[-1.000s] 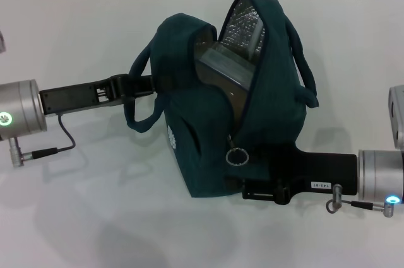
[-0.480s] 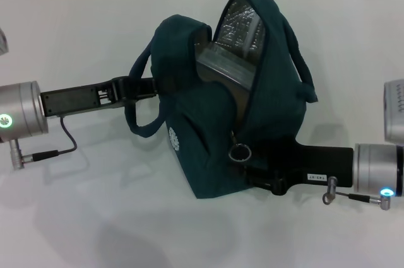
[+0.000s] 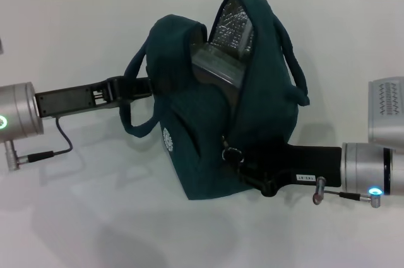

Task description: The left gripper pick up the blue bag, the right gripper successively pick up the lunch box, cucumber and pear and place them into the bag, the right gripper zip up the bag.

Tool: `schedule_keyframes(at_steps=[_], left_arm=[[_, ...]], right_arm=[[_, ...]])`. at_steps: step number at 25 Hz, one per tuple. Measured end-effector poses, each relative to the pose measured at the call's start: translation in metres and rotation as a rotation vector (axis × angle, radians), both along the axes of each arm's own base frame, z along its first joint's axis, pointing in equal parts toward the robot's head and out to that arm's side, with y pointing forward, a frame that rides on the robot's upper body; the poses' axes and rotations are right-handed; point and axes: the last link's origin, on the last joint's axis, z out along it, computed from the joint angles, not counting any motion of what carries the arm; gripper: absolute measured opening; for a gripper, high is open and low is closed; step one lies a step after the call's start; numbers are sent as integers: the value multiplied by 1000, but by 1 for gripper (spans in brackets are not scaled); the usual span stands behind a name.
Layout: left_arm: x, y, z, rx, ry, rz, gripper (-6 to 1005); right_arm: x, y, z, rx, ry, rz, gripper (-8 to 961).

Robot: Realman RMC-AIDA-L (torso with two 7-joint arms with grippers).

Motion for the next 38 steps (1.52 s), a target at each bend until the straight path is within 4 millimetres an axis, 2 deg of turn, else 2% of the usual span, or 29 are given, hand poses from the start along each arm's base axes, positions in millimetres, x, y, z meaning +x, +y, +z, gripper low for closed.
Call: schedule_keyframes(at_steps=[11,16,23,29,34,38], left_arm=[[-1,1,3,9,7,1,67],[-2,3,5,16,11,4,67],[-5,4,9,26,19,12,67],[-6,4,9,27,20,14,68],[-7,2,8,25,17,18,68],[-6,2,7,24,15,18,68]], right_arm=[[7,-2,5,31,29,-44,121],[11,-6,5,30,36,-56,17],[17,-12,10,25,61,-78,20],[25,-18,27,70,156,-123,22],[19,-27,38,45,236,-71,24],[15,-28,37,10,235,-42,26]])
